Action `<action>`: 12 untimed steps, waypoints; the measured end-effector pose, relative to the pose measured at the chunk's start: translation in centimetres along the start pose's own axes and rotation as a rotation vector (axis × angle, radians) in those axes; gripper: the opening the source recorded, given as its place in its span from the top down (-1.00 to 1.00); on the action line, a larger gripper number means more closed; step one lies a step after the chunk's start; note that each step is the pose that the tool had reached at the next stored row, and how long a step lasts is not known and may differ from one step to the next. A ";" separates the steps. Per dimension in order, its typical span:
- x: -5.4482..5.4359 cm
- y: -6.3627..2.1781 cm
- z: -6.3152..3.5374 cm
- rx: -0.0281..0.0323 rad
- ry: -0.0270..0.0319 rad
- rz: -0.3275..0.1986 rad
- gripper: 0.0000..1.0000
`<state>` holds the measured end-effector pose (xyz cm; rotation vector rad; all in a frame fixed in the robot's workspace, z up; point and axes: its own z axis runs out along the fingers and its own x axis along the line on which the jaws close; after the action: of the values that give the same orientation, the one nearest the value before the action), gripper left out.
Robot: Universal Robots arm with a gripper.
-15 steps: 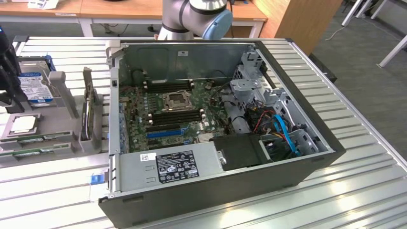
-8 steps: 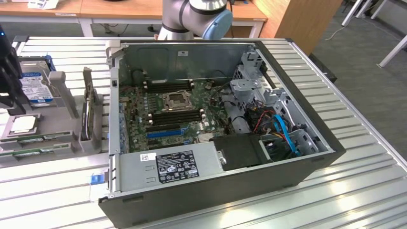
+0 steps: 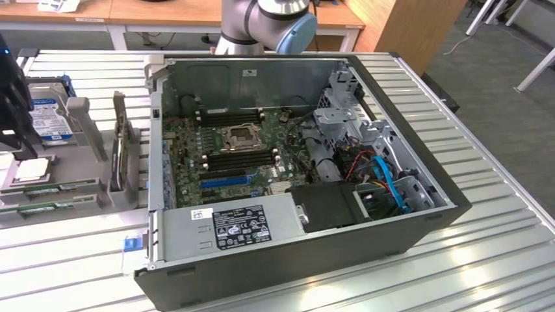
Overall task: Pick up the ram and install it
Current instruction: 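Pick up the ram and move it above insertion slot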
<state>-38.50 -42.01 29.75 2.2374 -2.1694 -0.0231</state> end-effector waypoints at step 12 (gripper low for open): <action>0.0 -0.03 1.01 -0.0001 0.0000 0.000 0.29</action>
<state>-38.50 -42.01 28.74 2.2373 -2.1694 -0.0231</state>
